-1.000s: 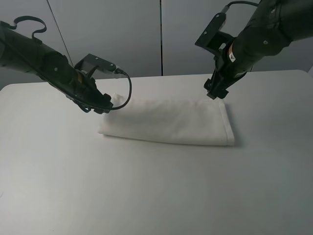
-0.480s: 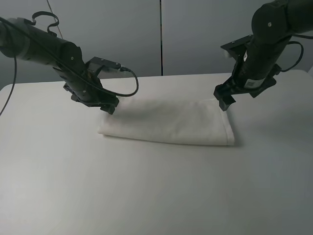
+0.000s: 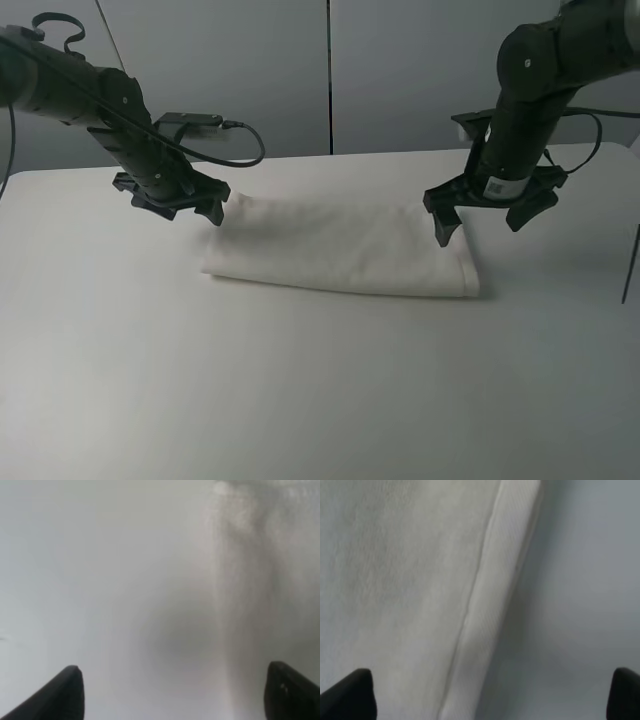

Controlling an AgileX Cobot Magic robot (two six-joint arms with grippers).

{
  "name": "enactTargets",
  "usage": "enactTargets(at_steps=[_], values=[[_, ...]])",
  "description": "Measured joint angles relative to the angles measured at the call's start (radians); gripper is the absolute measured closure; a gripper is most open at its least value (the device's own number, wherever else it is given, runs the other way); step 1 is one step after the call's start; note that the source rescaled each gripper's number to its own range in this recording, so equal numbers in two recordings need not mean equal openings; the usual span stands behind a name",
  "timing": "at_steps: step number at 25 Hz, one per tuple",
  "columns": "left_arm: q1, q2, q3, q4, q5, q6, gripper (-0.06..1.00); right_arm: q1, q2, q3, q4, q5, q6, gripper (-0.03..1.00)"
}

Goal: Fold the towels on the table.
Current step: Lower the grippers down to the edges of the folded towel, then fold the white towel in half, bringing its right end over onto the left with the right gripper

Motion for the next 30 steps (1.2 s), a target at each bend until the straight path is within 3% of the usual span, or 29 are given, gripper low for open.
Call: enactTargets(at_steps=[9,21,27,30], values=[[0.001,0.021,0.0,-0.005,0.007,0.0,0.02,0.0,0.034,-0.108,0.044,0.104,0.002,-0.03],[0.001,0.111,-0.101,-0.006,0.081,0.019,0.02,-0.002,0.034,-0.117,0.157,0.138,-0.09,-0.03],[0.001,0.123,-0.112,-0.006,0.099,0.023,0.02,-0.105,0.034,-0.117,0.325,0.154,-0.148,-0.03],[0.001,0.123,-0.113,-0.006,0.101,0.023,0.02,-0.138,0.034,-0.119,0.354,0.149,-0.165,-0.03]])
